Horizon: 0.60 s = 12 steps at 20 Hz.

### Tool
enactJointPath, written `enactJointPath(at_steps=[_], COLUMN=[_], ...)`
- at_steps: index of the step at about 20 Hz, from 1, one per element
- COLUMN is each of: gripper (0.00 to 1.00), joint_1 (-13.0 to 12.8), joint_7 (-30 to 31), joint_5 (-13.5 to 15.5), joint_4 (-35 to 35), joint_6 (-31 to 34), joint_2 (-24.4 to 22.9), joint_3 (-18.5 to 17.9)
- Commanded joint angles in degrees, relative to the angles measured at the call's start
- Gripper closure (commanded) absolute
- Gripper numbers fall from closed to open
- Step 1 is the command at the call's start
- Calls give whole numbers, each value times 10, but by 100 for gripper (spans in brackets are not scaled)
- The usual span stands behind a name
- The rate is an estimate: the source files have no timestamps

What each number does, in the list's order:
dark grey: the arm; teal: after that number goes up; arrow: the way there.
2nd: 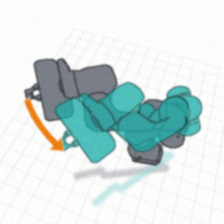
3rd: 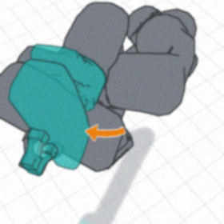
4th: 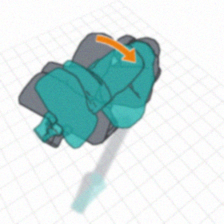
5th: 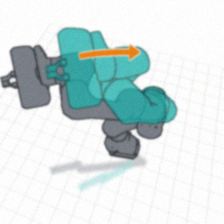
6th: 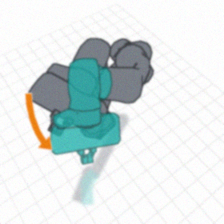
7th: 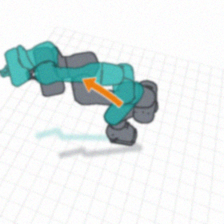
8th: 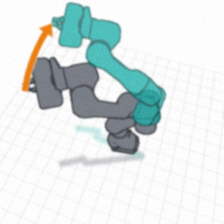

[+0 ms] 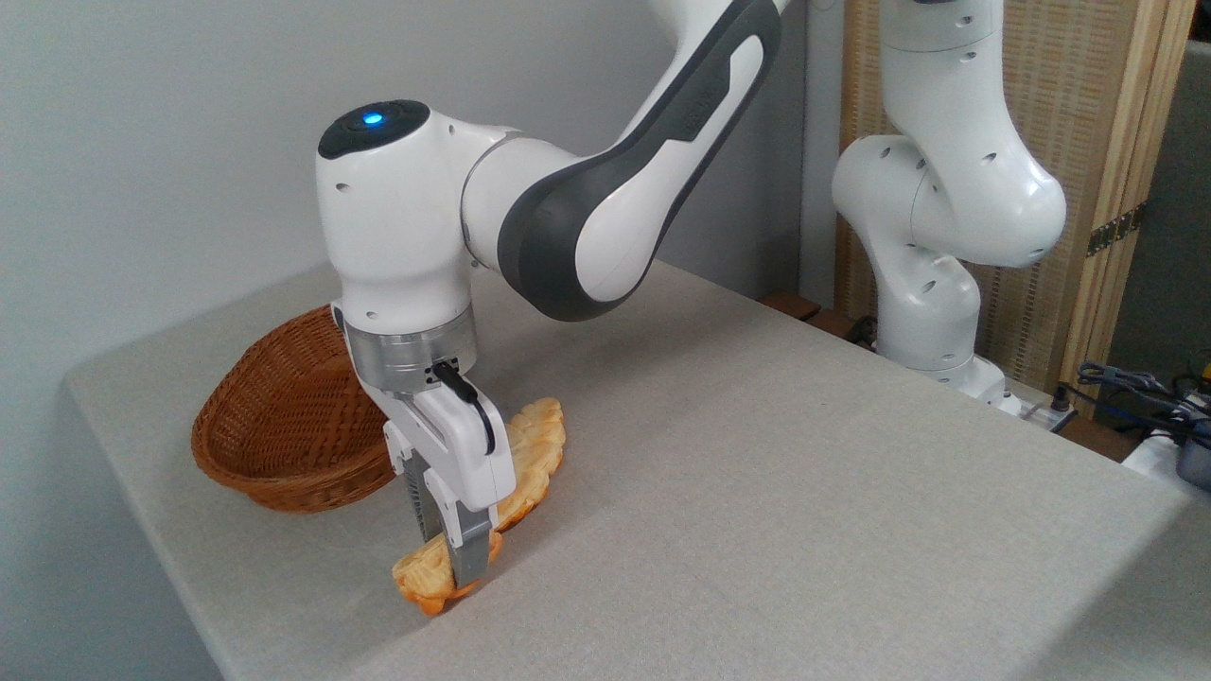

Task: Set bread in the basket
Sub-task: 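Carry the held bun over the wicker basket and lower it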

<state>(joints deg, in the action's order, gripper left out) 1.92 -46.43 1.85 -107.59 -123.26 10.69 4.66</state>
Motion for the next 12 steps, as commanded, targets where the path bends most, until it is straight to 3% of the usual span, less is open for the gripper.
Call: enactJointPath(at_steps=[1, 6, 10, 12], gripper=[59, 56, 55, 43], joint_1=[-3, -3, -3, -3], joint_7=[3, 104, 207, 245], joint_5=[-1, 43, 53, 52], joint_4=[18, 62, 86, 87], joint_6=[-1, 0, -1, -4], joint_2=[-11, -27, -24, -20], joint_3=[-3, 40, 112, 147])
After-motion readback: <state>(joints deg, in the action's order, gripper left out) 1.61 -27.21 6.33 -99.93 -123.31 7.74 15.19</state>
